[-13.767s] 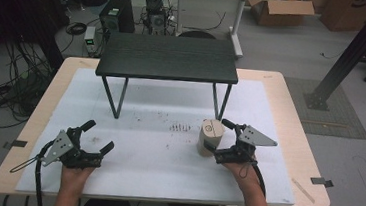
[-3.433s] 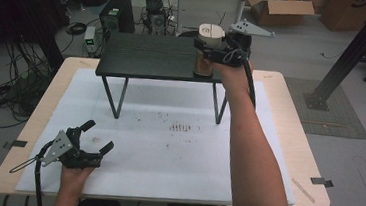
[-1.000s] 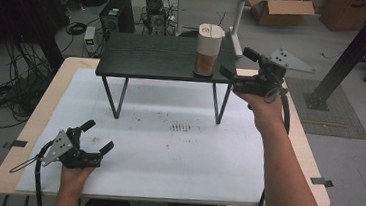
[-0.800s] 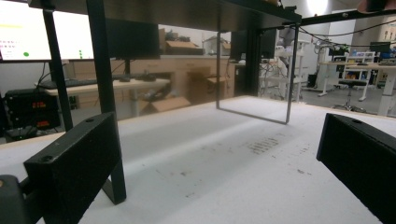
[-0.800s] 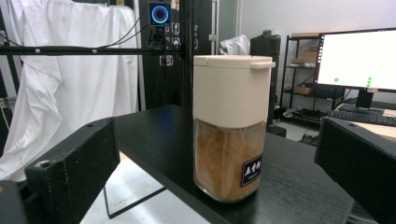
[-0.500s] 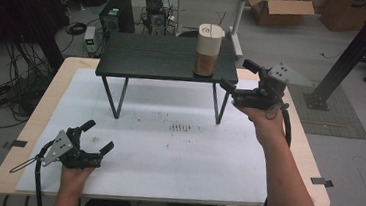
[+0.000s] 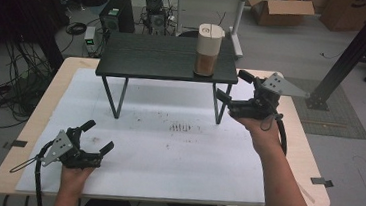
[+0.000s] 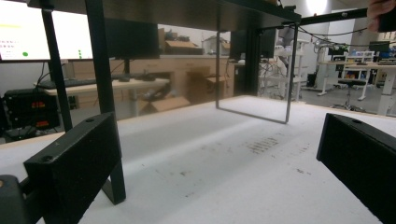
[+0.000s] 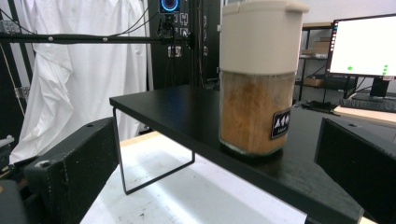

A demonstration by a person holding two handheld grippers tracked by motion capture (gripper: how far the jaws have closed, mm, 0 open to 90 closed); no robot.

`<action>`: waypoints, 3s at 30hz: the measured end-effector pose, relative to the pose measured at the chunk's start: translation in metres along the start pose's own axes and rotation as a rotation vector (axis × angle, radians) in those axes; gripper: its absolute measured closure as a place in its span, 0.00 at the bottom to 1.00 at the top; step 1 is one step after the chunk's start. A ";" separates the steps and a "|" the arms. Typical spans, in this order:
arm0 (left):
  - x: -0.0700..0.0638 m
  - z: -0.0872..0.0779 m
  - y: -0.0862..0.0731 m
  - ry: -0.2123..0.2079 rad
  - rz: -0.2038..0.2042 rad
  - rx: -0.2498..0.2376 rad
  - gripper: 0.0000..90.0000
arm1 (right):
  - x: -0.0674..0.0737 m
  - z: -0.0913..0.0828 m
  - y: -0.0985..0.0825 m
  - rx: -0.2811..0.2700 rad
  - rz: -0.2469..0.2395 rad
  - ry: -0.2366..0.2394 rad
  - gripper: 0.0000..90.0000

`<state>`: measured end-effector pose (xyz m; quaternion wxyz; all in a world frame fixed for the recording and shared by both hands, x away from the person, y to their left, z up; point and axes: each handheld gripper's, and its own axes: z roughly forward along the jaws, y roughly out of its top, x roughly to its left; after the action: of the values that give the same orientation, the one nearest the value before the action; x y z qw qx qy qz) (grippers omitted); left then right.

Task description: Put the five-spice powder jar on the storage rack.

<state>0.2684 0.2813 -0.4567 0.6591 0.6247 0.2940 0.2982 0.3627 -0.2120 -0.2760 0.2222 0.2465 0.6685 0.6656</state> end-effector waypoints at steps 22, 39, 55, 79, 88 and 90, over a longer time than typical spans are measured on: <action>0.000 0.000 0.000 -0.001 -0.003 0.000 0.00 | 0.006 -0.005 -0.057 0.036 0.054 0.023 0.00; 0.000 0.000 0.000 -0.001 -0.004 0.000 0.00 | 0.008 -0.005 -0.094 0.086 0.068 0.024 0.00; 0.000 0.000 0.000 -0.002 -0.003 -0.001 0.00 | 0.012 -0.006 -0.118 0.121 0.074 0.023 0.00; 0.000 0.000 0.000 -0.001 -0.002 -0.001 0.00 | 0.017 -0.002 -0.154 0.148 0.086 0.004 0.00; 0.000 0.000 0.000 -0.001 -0.002 0.003 0.00 | 0.019 -0.004 -0.168 0.110 0.090 -0.013 0.00; 0.000 0.000 0.000 -0.001 -0.002 0.003 0.00 | 0.019 -0.004 -0.170 0.106 0.089 -0.012 0.00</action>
<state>0.2684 0.2811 -0.4567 0.6586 0.6256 0.2947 0.2969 0.3394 -0.2017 -0.4452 0.1830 0.2915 0.6897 0.6371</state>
